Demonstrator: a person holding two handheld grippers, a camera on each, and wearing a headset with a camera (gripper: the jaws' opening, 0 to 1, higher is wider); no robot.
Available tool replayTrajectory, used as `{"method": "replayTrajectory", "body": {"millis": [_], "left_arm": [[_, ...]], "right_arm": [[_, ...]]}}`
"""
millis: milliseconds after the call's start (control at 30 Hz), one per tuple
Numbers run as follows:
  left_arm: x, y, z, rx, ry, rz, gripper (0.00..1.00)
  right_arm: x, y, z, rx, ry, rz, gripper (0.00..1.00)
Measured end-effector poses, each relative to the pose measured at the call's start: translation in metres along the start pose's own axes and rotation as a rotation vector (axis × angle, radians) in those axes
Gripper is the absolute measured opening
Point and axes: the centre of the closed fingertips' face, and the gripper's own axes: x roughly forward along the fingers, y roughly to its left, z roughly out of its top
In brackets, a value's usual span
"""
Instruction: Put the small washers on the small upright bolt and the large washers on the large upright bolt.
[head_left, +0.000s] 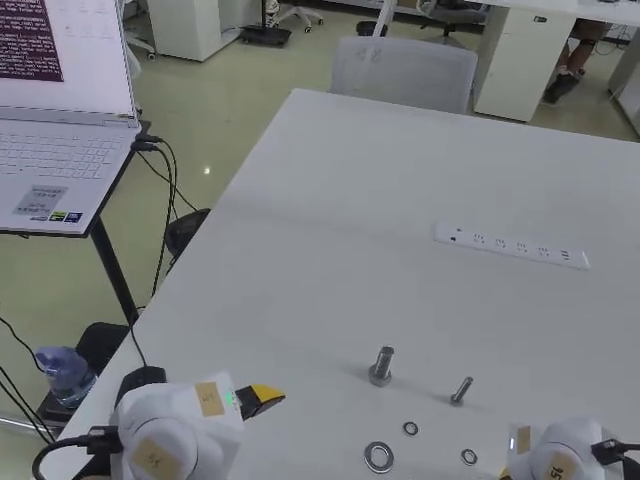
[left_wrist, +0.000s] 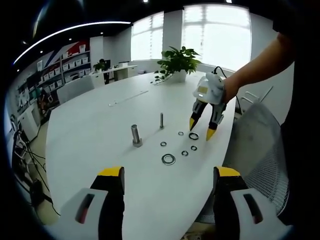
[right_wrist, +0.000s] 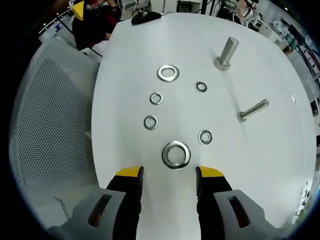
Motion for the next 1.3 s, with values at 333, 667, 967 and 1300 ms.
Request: {"method": "replayTrajectory", "body": {"millis": [333, 667, 967, 1300], "left_arm": [[0.001, 0.006, 0.007, 0.019, -0.014, 0.011, 0.71], [-0.001, 0.0, -0.004, 0.005, -0.003, 0.003, 0.7], [-0.002, 0.001, -0.008, -0.01, -0.01, 0.004, 0.68], [-0.006, 0.001, -0.001, -0.015, -0.022, -0.005, 0.66]], "right_arm": [[0.0, -0.002, 0.001, 0.019, 0.008, -0.005, 0.42], [0.004, -0.006, 0.014, 0.069, -0.016, -0.025, 0.36], [0.004, -0.01, 0.014, 0.069, 0.019, -0.027, 0.31], [0.005, -0.008, 0.016, 0.08, 0.039, -0.046, 0.25]]}}
